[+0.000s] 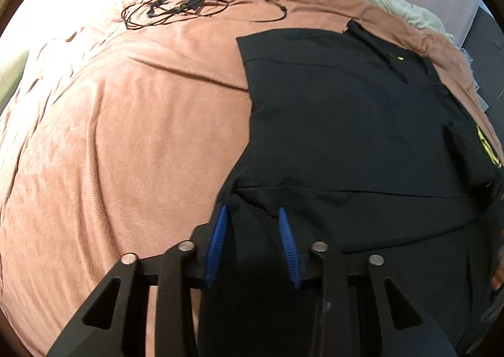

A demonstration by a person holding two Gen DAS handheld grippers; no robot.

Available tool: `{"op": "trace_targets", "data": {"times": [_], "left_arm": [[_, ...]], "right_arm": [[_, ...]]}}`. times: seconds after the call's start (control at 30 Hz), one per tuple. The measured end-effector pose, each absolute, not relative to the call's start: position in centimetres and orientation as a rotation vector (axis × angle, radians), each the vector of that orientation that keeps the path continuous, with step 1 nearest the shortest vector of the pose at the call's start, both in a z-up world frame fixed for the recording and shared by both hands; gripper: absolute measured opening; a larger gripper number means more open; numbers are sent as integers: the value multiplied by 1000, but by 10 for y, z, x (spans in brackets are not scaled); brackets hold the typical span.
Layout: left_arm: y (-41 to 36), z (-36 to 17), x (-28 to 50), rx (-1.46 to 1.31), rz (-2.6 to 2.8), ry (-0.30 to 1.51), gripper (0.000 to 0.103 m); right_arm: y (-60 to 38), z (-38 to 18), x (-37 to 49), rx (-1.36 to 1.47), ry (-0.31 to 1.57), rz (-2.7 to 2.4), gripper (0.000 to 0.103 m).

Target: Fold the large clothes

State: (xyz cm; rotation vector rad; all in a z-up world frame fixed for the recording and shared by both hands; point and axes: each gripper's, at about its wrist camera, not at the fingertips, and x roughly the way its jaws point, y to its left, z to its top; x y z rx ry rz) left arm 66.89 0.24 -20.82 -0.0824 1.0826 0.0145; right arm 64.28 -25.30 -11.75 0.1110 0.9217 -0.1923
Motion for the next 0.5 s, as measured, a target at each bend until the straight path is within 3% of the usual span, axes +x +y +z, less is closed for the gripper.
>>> {"op": "trace_targets", "data": {"times": [0.3, 0.5], "left_arm": [[8, -214, 675, -82, 43, 1081, 30], [11, -200, 664, -135, 42, 1066, 30]], "right_arm": [[-355, -122, 614, 662, 803, -144, 64], [-374, -131, 605, 796, 803, -99, 29]]}}
